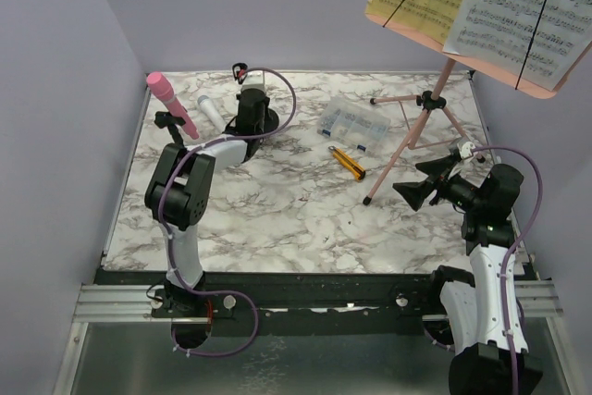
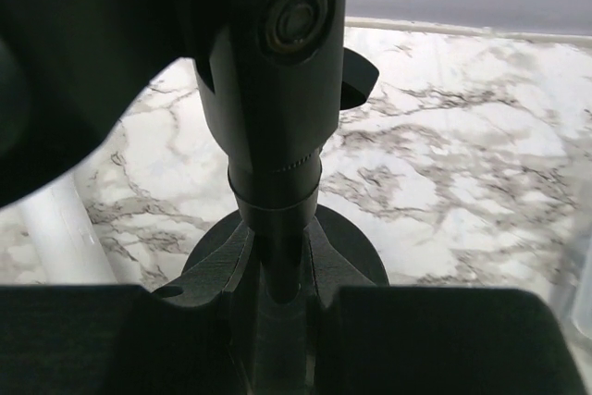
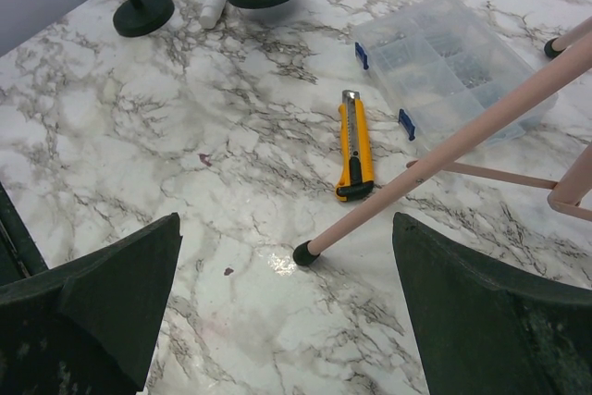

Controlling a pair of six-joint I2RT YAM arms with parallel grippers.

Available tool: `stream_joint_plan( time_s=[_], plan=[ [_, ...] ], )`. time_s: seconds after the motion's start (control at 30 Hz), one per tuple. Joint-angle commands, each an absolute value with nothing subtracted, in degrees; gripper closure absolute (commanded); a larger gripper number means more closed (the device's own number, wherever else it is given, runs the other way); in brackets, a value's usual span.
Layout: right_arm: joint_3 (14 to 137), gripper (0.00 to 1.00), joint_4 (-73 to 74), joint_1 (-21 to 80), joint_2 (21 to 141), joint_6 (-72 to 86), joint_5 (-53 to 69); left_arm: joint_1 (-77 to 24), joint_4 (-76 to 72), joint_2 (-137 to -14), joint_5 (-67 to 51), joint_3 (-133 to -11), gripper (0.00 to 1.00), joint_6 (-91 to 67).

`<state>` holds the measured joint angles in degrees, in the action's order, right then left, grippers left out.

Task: Pack up the instrument practice props
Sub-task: Place the microphone stand at the center of the board.

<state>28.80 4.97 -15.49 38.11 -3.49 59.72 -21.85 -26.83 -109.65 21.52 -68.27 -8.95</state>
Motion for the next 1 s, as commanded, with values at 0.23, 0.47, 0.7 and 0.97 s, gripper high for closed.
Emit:
stream_joint_plan(
  time_s=[0.23,0.47,0.7,0.97],
  plan=[
    [28.6,0.01,3.3,-15.9,37.6,-3.4,59.9,-16.2,-32.6,-121.3,21.5,-83.6,1.00,-6.5],
    [28.5,0.01,3.3,-15.9,37.8,-3.4,59.9,-14.2,-32.3,-127.1,24.1,-90.9,1.00,-3.7],
    [28.5,0.00,3.2,-16.1,38.0,-3.4,59.8,-12.7,-29.4,-129.1,24.7,-94.4,0.89,-4.4],
    [28.5,0.00,3.2,-16.5,37.9,-3.4,59.8,-12.1,-26.6,-129.7,25.3,-94.8,0.65,-5.0]
  ],
)
